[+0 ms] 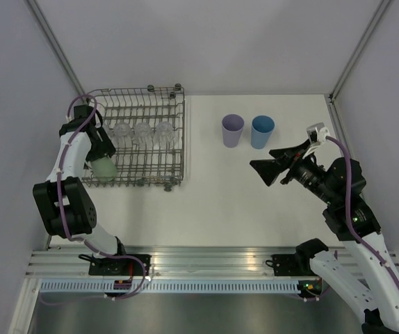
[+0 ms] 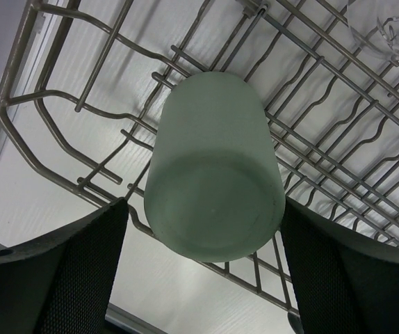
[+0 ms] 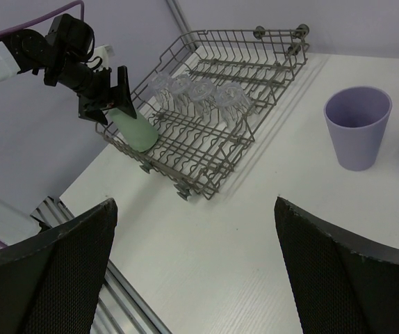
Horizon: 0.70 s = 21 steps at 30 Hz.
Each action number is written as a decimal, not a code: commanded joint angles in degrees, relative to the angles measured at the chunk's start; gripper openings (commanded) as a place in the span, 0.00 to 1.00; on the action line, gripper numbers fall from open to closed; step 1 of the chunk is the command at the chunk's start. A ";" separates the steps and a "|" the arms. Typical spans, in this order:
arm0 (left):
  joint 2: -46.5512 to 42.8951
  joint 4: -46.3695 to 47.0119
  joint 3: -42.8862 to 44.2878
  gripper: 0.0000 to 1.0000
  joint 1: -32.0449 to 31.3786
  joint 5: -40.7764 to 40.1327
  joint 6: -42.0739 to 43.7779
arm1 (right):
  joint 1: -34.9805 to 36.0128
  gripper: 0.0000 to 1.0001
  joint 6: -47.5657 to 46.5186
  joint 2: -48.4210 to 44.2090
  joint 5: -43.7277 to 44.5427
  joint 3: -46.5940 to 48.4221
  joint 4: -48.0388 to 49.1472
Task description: Unload the cups from the dish rack
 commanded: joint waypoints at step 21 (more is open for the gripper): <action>-3.06 -0.87 3.36 0.05 0.24 4.43 2.87 | 0.50 0.98 -0.52 -1.34 0.43 -0.07 2.61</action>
